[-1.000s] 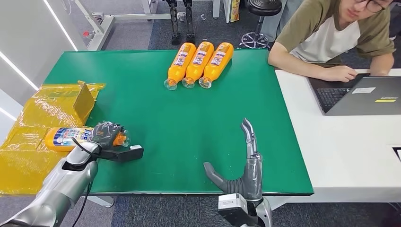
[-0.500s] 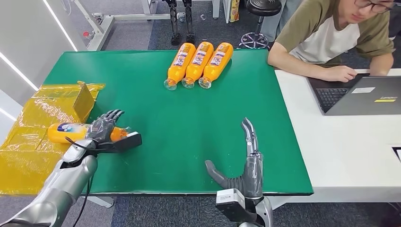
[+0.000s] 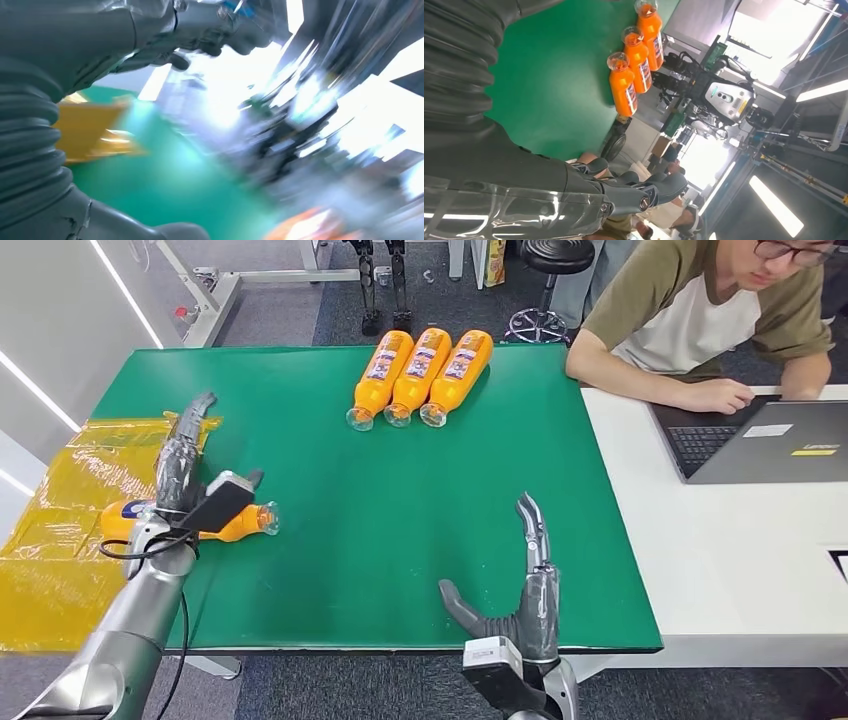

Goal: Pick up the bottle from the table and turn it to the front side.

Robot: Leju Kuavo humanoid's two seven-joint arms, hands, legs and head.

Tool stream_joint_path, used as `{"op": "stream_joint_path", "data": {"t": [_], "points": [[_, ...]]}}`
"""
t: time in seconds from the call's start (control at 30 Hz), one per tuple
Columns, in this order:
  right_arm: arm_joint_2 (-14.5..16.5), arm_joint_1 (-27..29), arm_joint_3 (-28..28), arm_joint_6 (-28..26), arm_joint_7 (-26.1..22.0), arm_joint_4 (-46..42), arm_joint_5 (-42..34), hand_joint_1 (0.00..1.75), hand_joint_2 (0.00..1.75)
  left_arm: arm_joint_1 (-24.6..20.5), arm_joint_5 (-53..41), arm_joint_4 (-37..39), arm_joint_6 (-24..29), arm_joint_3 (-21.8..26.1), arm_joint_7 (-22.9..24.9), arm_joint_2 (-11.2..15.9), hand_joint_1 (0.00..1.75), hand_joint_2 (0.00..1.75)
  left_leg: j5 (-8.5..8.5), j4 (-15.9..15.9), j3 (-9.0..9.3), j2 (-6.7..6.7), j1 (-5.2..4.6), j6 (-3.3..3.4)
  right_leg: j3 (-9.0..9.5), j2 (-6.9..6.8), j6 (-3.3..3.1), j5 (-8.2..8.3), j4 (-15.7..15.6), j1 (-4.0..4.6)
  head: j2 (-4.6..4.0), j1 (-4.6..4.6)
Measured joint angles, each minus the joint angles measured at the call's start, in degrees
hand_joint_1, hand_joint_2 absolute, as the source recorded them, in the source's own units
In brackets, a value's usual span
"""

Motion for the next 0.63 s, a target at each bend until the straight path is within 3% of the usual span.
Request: {"op": "stream_joint_path", "data": {"t": [0.17,0.37,0.5,0.63], "points": [[0.0,-0.5,0.0,-0.5,-0.5,0.6,-1.0,0.00,1.75,4.7,24.7,-20.0,-3.6,-1.8,-1.5,-4.8,0.00,1.75,-0.02,0.0,-0.04,-0.12,-0.02,0.02,0.03,-0.11,0.03,-0.02,-0.1,-0.01,0.00,-0.02],[0.0,-0.5,0.0,-2.2,-1.3,0.4,-2.2,0.00,1.75,14.7,36.6,-37.5,0.0,-6.3,-1.5,-13.9,0.00,1.75,-0.17,0.0,-0.03,-0.09,-0.04,0.11,0.08,-0.07,0.09,-0.06,-0.1,-0.02,0.00,-0.01],[0.0,-0.6,0.2,-3.6,-2.2,0.1,-3.8,0.00,1.75,19.9,34.0,-42.0,4.5,-9.4,-1.5,-17.1,0.00,1.75,-0.19,0.0,-0.03,-0.11,-0.02,0.15,0.08,-0.12,0.13,-0.11,-0.1,-0.02,0.00,0.01],[-0.4,0.0,0.6,-5.2,-3.3,0.0,-5.8,0.00,1.75,22.7,24.8,-42.2,10.1,-12.2,-1.5,-17.4,0.00,1.75,-0.23,0.0,0.00,-0.08,0.00,0.09,0.08,-0.10,0.10,-0.13,-0.1,-0.02,0.00,-0.01]]}}
